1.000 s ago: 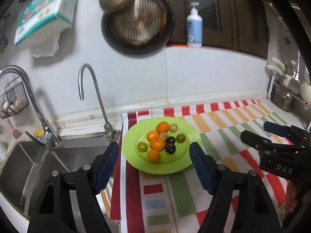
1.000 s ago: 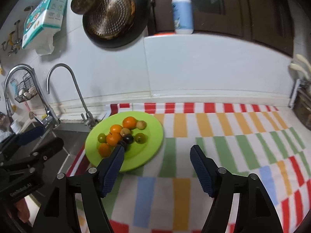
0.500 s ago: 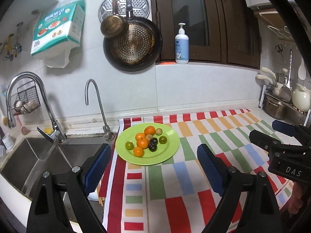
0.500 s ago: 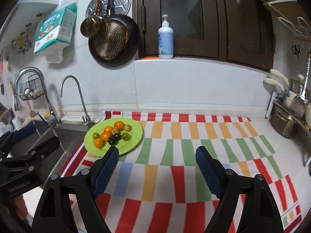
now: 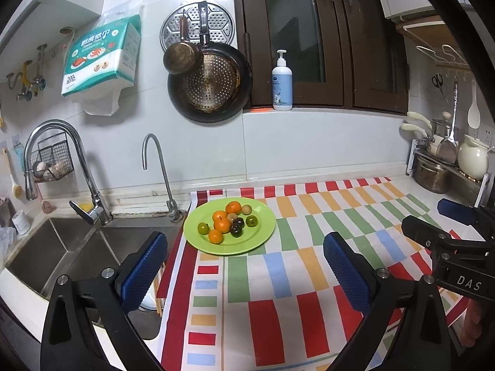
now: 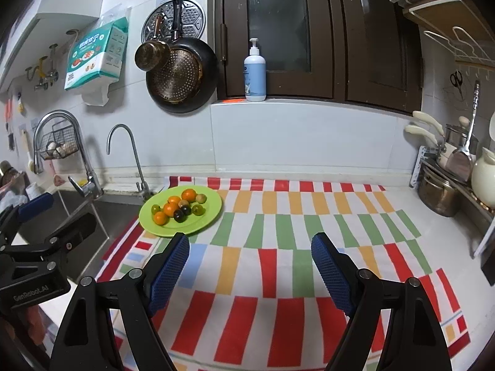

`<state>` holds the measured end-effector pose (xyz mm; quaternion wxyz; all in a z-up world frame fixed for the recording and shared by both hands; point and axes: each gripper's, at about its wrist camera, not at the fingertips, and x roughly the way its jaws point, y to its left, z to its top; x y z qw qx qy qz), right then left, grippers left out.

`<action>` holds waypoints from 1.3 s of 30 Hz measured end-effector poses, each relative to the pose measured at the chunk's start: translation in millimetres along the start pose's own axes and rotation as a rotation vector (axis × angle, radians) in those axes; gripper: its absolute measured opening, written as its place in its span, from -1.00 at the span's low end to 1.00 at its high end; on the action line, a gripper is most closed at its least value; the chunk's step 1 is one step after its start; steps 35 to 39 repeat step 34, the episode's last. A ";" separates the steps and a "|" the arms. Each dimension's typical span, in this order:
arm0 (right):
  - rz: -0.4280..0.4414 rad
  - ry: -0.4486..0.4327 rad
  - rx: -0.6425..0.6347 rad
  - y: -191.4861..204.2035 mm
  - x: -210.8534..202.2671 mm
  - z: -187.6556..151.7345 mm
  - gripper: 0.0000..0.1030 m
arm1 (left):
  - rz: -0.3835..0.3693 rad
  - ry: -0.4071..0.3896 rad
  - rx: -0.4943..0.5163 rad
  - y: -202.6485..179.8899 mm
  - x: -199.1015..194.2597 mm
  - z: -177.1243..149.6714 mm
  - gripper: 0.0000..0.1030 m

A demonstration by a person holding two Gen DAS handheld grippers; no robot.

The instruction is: Organize fruits

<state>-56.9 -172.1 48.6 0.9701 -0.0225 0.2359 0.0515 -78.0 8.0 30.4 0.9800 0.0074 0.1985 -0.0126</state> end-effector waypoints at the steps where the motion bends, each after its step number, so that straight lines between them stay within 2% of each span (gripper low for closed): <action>1: 0.000 0.000 0.000 -0.6 -1.3 -0.7 0.59 | 0.001 -0.001 0.001 -0.4 -2.0 -0.6 1.00; 8: 0.007 -0.006 0.003 -3.4 -11.2 -3.4 0.59 | 0.013 -0.002 0.002 -3.3 -12.7 -1.9 1.00; 18: 0.012 -0.018 0.000 -7.8 -20.5 -5.5 0.59 | -0.010 -0.012 0.003 -8.6 -23.1 -2.4 1.00; 39: 0.023 0.007 0.005 -15.0 -19.7 -12.0 0.59 | -0.002 0.007 -0.002 -13.4 -22.8 -5.9 1.00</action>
